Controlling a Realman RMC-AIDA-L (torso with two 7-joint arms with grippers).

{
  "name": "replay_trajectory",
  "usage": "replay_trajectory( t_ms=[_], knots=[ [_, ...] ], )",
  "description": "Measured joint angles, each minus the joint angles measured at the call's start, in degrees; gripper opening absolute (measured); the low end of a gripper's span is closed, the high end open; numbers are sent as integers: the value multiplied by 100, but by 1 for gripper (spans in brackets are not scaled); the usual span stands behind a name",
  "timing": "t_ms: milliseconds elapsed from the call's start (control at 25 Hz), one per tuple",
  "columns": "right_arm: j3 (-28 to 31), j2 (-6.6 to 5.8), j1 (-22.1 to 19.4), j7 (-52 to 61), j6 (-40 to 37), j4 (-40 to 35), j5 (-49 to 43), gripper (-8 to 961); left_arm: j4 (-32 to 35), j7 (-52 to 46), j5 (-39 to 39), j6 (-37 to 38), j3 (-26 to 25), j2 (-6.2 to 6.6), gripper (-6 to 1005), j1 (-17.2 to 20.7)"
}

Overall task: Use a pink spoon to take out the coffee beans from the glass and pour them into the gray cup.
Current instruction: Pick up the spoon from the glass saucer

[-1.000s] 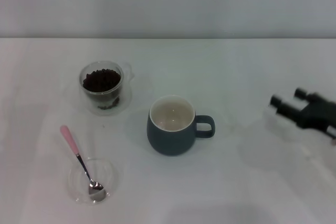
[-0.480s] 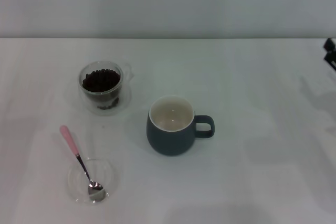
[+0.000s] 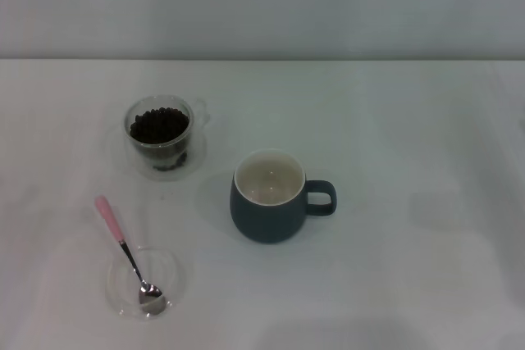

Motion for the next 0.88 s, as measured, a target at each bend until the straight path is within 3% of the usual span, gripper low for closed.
replay_trajectory(
  t_ms=[320,880],
  knots=[
    [36,-8,62,-24,9,-187,6,837,110,-1866,1685,507,-1,309,850,-477],
    [-62,-10,33,-14,54,-377,-4,838,195,-2673,2779,760,-2,509,851,-806]
  ],
)
